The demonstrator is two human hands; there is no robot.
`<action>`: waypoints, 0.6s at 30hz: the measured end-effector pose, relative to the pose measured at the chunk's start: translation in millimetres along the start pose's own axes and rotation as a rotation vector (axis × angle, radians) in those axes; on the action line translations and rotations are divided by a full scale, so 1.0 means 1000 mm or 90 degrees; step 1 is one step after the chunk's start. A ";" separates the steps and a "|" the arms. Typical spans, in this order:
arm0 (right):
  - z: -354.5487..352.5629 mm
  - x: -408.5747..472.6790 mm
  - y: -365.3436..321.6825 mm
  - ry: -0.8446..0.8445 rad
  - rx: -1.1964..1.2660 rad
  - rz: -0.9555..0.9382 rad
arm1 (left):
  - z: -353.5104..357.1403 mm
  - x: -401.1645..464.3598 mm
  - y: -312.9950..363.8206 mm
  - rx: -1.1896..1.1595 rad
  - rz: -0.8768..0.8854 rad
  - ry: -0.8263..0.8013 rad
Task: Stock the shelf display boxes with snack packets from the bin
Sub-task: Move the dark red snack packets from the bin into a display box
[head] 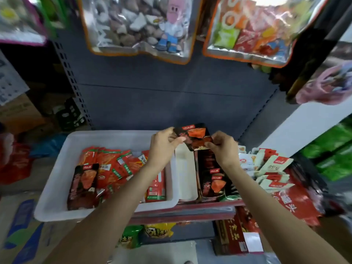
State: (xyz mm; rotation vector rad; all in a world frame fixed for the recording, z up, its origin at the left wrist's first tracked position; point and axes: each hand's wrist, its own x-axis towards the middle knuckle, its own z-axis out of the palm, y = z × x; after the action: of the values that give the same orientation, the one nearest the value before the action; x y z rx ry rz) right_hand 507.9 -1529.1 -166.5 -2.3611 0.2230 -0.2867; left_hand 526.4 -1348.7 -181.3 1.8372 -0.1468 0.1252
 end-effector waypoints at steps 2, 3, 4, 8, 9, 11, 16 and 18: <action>-0.011 0.006 0.013 0.032 -0.044 -0.007 | 0.017 0.002 0.008 0.013 0.018 -0.004; -0.015 0.009 0.018 0.041 -0.059 -0.006 | 0.023 0.003 0.011 0.031 0.026 -0.007; -0.019 0.012 0.022 0.045 -0.071 -0.008 | 0.028 0.002 0.014 0.047 0.036 -0.010; -0.030 0.017 0.035 -0.009 -0.154 -0.021 | 0.042 0.004 0.016 0.128 0.057 -0.024; -0.031 0.019 0.038 -0.038 -0.182 -0.026 | 0.046 0.004 0.017 0.159 0.064 -0.029; -0.034 0.023 0.044 -0.083 -0.204 -0.037 | 0.053 0.005 0.016 0.223 0.085 -0.047; -0.051 0.019 0.042 -0.082 -0.066 -0.135 | 0.072 0.005 0.014 0.303 0.071 -0.093; -0.054 0.016 0.044 -0.071 -0.120 -0.188 | 0.076 0.005 0.015 0.301 0.071 -0.100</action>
State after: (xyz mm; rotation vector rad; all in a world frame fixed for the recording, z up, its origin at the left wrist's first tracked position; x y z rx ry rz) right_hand 505.7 -1599.7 -157.0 -2.5883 -0.1602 -0.2827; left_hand 530.0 -1426.5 -187.0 2.3115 -0.3541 0.0978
